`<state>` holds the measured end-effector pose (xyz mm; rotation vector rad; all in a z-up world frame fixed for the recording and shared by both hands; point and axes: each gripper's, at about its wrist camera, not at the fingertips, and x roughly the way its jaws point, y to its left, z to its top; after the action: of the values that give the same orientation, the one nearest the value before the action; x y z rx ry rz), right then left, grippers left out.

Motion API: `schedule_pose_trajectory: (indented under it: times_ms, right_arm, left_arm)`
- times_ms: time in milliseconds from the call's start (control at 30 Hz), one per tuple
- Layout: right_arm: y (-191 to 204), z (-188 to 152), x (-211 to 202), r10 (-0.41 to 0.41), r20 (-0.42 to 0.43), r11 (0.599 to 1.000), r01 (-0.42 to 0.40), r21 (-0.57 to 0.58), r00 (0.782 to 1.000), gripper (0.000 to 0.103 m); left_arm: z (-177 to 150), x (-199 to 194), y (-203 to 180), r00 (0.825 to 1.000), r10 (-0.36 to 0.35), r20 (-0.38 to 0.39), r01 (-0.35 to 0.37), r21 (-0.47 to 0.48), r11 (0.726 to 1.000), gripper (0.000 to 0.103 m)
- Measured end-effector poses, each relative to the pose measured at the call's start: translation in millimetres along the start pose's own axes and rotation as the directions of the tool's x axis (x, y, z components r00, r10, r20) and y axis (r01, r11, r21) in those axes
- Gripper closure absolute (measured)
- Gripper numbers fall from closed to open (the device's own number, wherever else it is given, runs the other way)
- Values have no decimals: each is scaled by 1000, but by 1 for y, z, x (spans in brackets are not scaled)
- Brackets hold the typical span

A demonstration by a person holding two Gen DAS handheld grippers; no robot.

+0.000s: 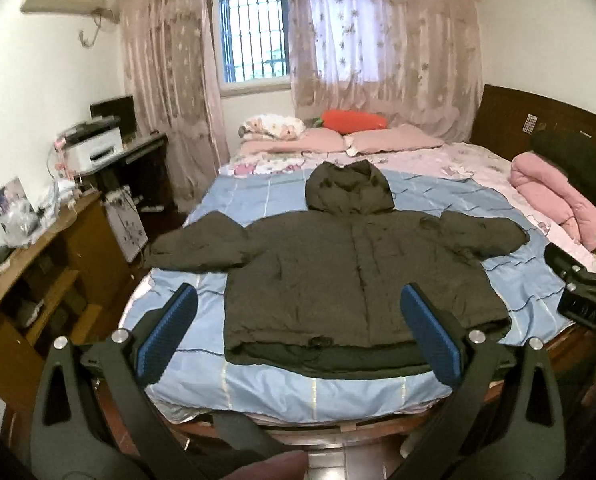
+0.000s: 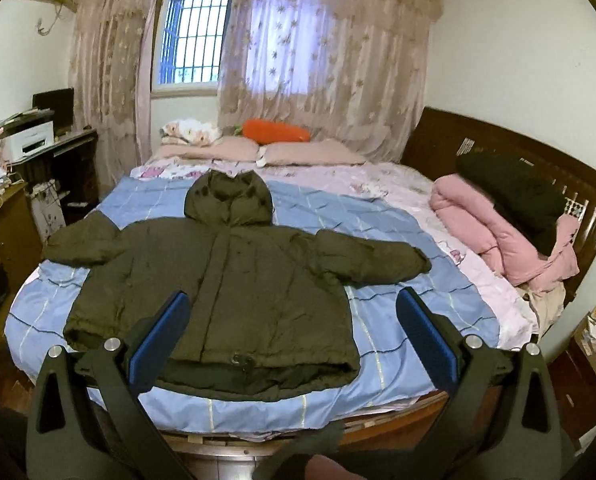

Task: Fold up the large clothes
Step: 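Move the right tool to the sleeve nearest it and grasp the cuff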

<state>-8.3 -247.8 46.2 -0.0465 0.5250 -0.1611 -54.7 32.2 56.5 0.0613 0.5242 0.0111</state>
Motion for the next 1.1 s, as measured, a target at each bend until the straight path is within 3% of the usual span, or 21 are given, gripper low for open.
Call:
schedule_pose_trajectory:
  times_ms: [100,267,467,533,633,733,833,1000,1100]
  right_arm:
    - [-9,14,23,-8,-23,1000,8,26,1000,1]
    - [-50,46,93,73,-161,988,-50,143,984,1]
    - [-127,89,196,243,-246,934,-157,322,938,1]
    - [-158,96,228,257,-262,911,-143,387,930,1]
    - [-205,101,277,232,-250,895,-106,432,940,1]
    - [-235,92,316,233,-254,878,-90,471,939,1]
    - [-270,74,354,263,-255,830,-83,551,931,1]
    - [-329,32,413,343,-266,699,-56,713,901,1]
    - [-347,13,440,351,-297,690,-31,723,888,1]
  left_arm:
    - [14,13,7,1000,-17,-19,17,-19,1000,2]
    - [46,42,14,999,-23,-40,24,11,1000,2]
    - [89,77,26,999,-23,-32,23,25,999,2]
    - [99,88,28,1000,-9,-18,10,33,999,2]
    - [110,106,32,1000,6,-2,-6,36,999,2]
    - [108,128,38,999,21,-32,-20,26,999,2]
    - [101,145,40,995,11,-95,-8,36,999,2]
    - [97,149,40,996,12,-83,-8,56,998,2]
    - [93,153,49,994,7,-108,-4,21,1000,2]
